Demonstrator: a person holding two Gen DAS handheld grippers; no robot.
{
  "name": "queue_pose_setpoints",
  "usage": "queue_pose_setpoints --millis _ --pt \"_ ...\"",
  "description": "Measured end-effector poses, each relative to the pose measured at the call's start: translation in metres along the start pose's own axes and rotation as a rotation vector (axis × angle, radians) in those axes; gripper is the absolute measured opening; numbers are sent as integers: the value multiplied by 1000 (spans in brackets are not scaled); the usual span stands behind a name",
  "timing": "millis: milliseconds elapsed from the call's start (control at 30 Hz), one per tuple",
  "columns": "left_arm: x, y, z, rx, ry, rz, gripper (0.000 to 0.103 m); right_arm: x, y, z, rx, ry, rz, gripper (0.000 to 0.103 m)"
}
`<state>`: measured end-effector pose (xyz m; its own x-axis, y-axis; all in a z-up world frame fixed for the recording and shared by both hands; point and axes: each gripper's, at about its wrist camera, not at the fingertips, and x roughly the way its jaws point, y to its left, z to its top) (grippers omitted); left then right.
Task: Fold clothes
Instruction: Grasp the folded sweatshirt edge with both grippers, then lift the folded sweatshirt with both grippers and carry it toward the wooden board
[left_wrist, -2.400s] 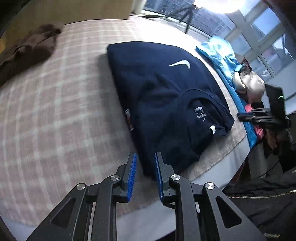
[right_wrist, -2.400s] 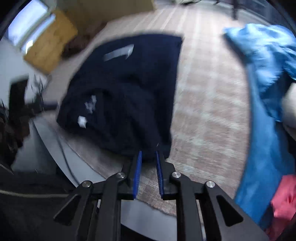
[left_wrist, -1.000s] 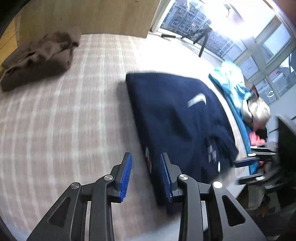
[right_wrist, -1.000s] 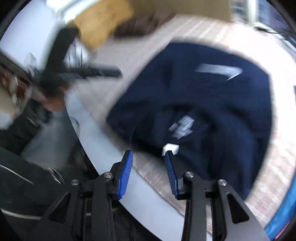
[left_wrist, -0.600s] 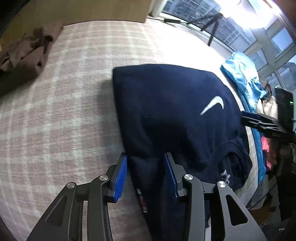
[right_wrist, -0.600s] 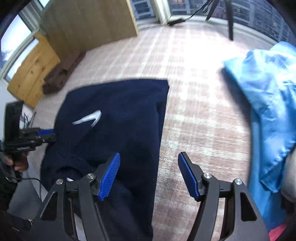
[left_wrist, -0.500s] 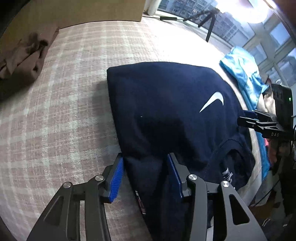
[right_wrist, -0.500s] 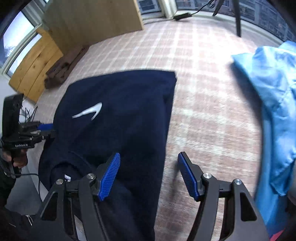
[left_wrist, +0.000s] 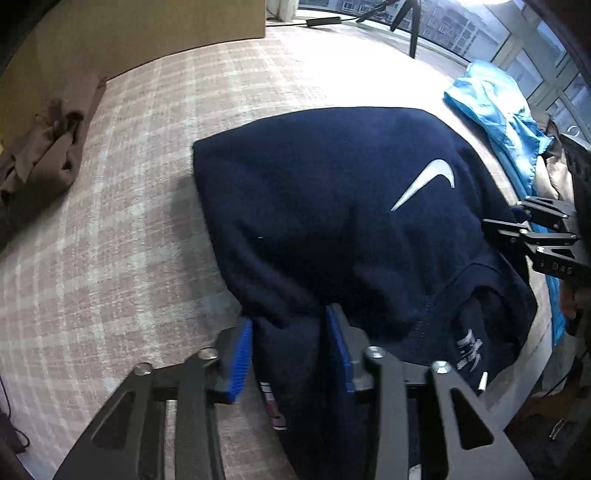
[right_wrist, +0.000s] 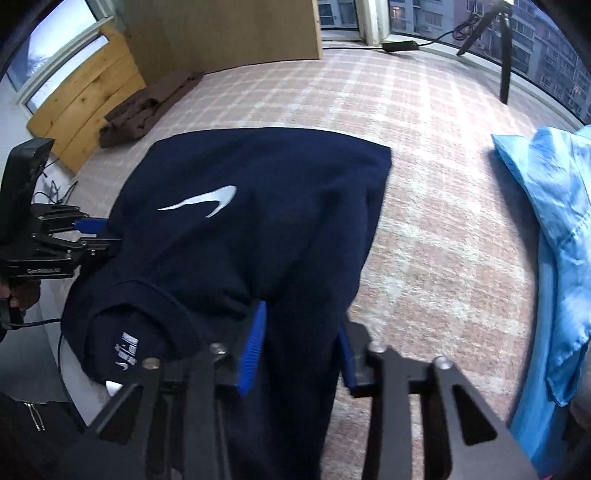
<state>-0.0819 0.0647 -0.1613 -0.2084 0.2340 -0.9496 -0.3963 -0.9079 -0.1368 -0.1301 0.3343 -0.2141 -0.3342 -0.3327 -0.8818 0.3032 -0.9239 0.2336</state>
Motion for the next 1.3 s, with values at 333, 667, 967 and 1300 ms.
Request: queue_pose_setpoints --millis 333,667,967,1300 --pt "-3 -7 3 -129 -114 -25 14 -11 2 5 72 -67 125 14" --pt "-93 25 13 -88 -305 3 13 -75 80 53 -27 -234 180 14" --pt "-167 155 -2 -80 -434 109 13 -81 197 143 -163 -379 179 14" --pt "-177 302 55 -27 -458 222 13 15 278 264 -130 -405 199 14"
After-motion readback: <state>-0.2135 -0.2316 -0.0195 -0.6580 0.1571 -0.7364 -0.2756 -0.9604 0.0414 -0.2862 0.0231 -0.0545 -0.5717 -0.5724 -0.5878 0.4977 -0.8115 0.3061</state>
